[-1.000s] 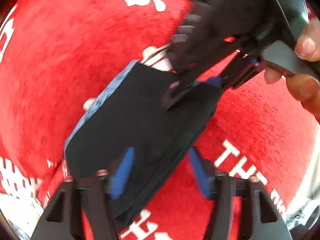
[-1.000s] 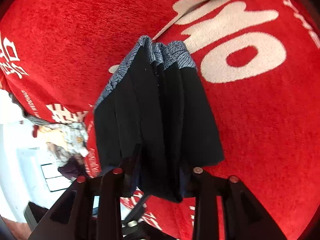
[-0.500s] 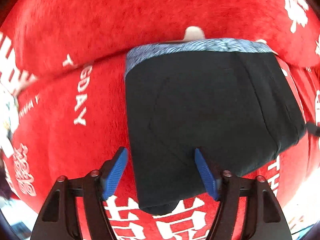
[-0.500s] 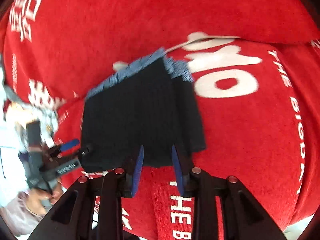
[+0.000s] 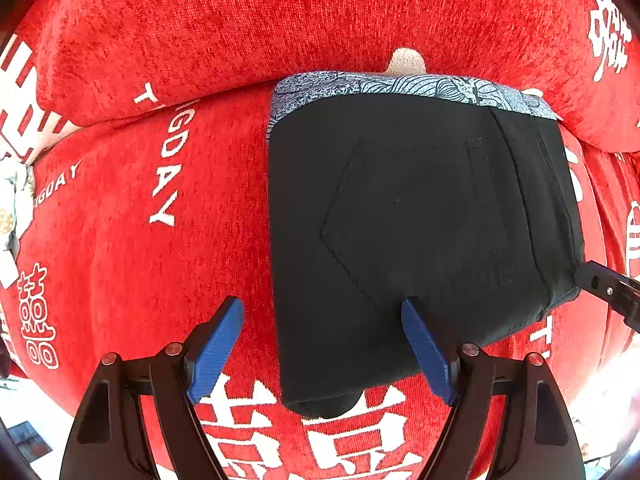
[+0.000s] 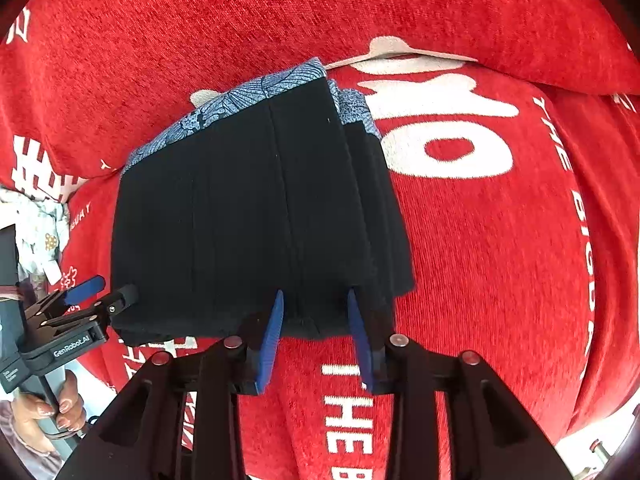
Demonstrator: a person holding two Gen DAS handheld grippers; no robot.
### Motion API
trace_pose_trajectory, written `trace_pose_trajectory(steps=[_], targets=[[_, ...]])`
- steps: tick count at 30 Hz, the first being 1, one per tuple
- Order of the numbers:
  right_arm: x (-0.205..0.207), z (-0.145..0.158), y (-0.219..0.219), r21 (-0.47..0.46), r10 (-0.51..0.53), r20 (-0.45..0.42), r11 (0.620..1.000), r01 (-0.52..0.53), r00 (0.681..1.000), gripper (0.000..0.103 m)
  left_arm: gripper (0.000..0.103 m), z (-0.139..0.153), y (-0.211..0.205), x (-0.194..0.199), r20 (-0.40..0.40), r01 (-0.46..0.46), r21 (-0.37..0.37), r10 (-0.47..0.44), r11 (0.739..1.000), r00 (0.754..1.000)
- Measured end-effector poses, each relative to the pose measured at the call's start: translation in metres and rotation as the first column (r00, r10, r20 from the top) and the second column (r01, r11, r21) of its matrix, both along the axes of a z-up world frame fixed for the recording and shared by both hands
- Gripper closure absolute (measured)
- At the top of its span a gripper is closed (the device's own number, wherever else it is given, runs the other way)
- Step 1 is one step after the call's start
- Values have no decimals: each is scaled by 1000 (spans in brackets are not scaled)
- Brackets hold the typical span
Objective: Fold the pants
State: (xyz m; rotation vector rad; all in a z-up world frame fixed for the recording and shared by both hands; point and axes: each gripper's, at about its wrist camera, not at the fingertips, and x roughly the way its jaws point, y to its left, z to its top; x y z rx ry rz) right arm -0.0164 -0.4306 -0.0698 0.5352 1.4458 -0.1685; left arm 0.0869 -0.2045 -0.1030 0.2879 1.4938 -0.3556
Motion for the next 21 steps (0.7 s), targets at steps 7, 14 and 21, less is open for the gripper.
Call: trace_pose_trajectory(steps=[7,14,21], targets=[[-13,11,9,10,-37,6,999,36,999,58,1,-7,2,7,14,16,38,-17,999,1000],[-22,19,16,18,-47,6,999,47,999,46,1,-8,3,7,2,25,41,-25,999,1000],[-34,20,18,31,-63,-5,998,63,998,34,1,-3,-1,1,-6,41,47,-40,998,999]])
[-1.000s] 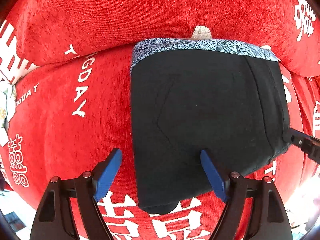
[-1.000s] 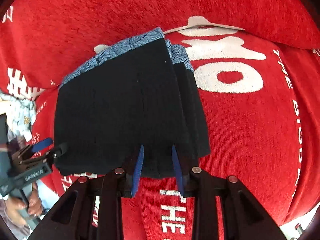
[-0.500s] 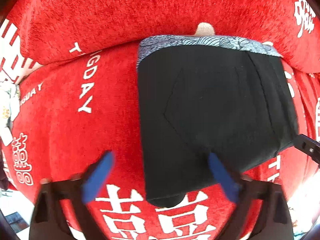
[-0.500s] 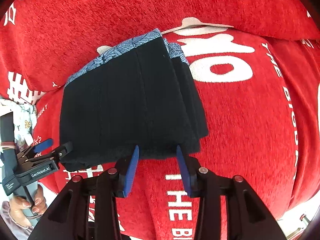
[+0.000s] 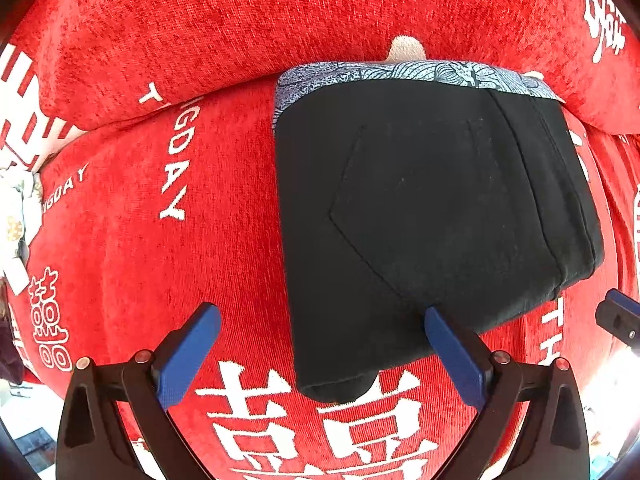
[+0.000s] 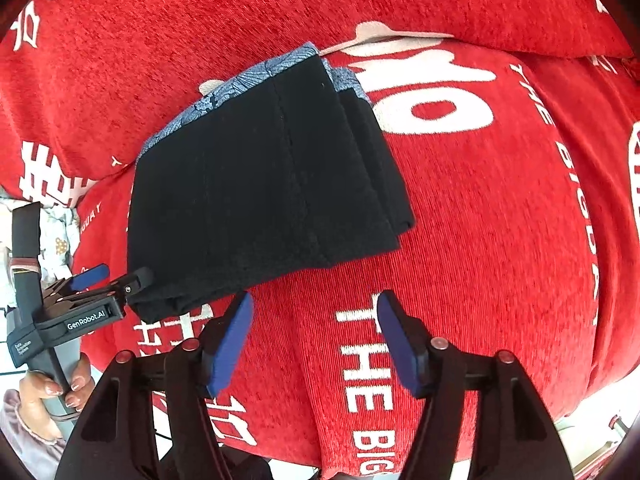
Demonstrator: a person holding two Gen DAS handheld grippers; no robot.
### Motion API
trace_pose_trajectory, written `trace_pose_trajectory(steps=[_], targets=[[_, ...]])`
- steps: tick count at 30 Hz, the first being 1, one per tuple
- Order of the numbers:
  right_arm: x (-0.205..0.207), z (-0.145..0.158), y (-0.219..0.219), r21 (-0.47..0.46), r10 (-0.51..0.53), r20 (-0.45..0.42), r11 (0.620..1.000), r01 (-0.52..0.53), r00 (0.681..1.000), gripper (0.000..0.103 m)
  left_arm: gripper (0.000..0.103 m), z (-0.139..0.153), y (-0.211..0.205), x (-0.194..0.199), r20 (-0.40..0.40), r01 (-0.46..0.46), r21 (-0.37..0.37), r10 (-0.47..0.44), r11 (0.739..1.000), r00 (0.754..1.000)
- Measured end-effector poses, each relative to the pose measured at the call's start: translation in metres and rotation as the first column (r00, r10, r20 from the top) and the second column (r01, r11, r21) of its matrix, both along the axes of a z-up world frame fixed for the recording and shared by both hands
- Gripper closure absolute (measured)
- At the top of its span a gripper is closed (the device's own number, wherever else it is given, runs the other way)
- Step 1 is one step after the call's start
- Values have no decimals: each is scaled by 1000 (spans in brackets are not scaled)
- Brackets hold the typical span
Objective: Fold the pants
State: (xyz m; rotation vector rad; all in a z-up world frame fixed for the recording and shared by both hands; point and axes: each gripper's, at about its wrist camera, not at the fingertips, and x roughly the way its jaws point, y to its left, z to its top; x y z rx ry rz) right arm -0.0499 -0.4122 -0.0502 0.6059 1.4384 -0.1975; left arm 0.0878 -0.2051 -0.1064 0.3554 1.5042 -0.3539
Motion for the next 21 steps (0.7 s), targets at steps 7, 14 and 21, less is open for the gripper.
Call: trace_pose_trajectory(steps=[7,14,21], targets=[[-10,-5,0,8,-27,-18,1000,27,999,34,1,5,1,0,-13,-9,-18,9,1000,1000],[-19,-9,-6,17,-63,-29,998,64,998,34,1,13,4,4,-8,-15,-27,14,1000,1000],[-22,-9,-15,14,-82,-32,996,83,996,34,1,14,-4,12,-13,-2,-31,2,1000,1000]])
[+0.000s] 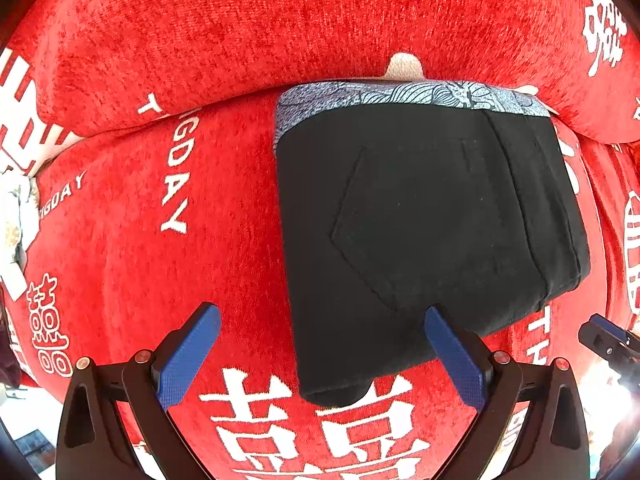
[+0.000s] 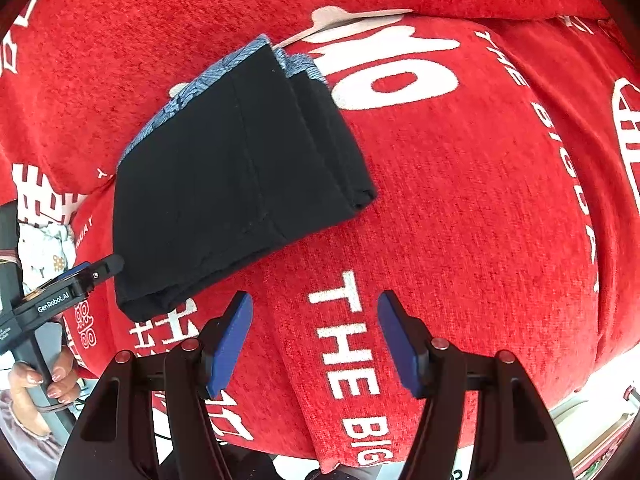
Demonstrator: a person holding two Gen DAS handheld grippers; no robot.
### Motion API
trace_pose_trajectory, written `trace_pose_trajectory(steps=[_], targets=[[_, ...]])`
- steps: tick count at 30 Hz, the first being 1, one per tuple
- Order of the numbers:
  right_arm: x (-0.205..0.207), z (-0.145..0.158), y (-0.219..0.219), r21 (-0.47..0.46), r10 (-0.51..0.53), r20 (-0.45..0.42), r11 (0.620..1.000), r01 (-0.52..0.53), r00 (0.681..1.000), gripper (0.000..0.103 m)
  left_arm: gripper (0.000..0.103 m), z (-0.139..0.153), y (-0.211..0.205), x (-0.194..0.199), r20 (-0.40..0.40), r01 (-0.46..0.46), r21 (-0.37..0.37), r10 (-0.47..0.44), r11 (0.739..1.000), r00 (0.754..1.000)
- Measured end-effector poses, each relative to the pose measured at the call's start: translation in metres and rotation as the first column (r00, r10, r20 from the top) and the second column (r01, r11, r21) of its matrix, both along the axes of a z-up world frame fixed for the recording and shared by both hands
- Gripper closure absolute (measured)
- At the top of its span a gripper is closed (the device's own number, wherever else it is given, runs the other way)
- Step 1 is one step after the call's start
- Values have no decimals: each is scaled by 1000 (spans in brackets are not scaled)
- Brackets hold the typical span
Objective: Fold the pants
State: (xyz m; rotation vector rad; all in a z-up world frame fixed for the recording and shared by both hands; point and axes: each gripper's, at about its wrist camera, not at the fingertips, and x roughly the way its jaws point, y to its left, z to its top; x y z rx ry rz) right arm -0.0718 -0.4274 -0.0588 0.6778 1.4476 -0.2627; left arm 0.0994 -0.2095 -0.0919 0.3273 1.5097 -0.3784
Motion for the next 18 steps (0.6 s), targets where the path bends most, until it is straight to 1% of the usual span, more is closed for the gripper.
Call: trace_pose_trajectory(steps=[8,18], targets=[[-3,-3,-7,8,-15,-8,1000,16,1000,34,1,-6,-12,4,-6,13,-1,-13,1000,1000],[-7,-6,-14,13,-33,-16,999,33,999,34,1,-10,-15,4,-14,27,11,-27,1000,1000]])
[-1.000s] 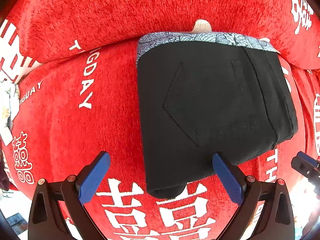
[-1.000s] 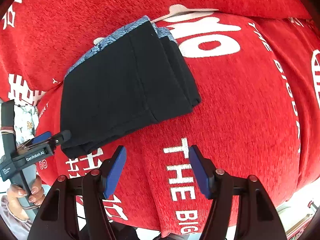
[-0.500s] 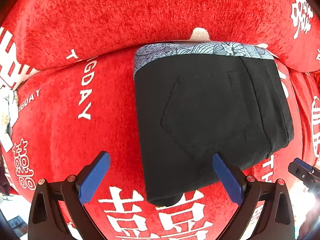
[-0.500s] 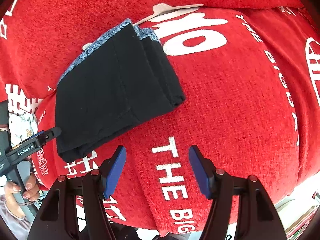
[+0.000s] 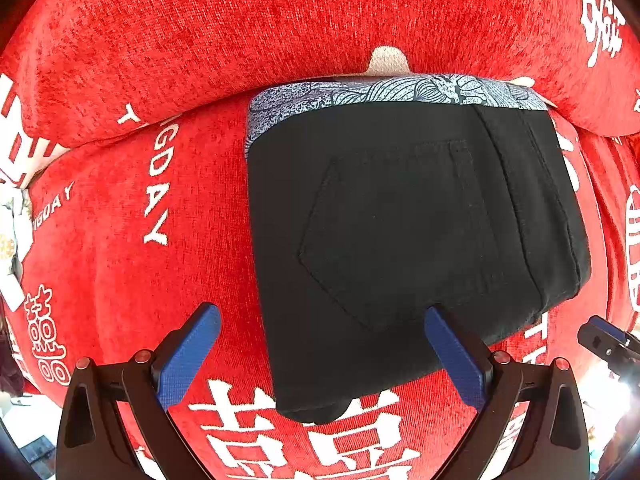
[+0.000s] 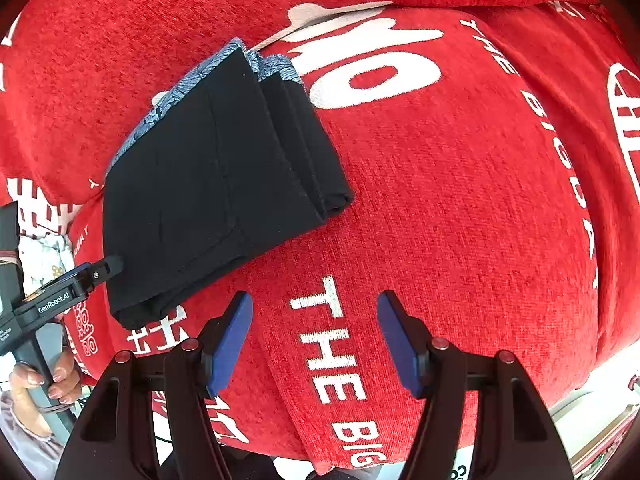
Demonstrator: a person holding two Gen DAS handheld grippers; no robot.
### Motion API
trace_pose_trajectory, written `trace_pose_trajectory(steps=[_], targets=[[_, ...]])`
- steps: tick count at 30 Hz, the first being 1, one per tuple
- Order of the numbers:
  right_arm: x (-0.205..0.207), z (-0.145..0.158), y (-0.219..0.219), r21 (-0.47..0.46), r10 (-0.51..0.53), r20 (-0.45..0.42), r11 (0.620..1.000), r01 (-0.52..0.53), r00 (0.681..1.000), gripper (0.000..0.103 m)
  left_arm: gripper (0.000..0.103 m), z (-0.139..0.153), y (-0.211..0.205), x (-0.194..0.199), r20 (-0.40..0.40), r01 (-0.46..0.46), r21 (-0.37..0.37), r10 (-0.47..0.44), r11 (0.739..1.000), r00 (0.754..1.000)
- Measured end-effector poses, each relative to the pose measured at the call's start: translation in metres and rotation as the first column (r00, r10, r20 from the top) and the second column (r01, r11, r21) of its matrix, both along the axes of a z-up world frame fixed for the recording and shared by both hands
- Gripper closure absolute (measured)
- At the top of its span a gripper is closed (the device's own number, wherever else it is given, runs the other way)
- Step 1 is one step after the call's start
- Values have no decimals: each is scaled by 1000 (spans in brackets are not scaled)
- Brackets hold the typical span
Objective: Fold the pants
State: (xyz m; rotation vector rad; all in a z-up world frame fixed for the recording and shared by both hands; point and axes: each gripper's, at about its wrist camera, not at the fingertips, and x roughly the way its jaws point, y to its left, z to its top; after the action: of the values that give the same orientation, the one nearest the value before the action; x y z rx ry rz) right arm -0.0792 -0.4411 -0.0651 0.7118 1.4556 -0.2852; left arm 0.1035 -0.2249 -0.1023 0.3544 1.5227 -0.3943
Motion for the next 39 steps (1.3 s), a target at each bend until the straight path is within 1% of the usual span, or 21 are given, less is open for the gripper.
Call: trace_pose_trajectory(steps=[12,20,27,39], targets=[[2,2,-2,-10,-3,3,1000,3,1000,34,1,-1,2,3,-3,-3,5,3,1000,1000],[4,2,1,-5,5,5,1000,-5,1000,34,1,-7,3,3,11,4,38,-4,999,1000],[2,-1,3,-5,18,-19,1000,-18,1000,34,1,-13,6,2,-2,-11,32,11,999,1000],[15,2,-1,-17,39,-15,999,-39,999,33,1,-17,11,8,-9,-14,21,14,1000,1000]])
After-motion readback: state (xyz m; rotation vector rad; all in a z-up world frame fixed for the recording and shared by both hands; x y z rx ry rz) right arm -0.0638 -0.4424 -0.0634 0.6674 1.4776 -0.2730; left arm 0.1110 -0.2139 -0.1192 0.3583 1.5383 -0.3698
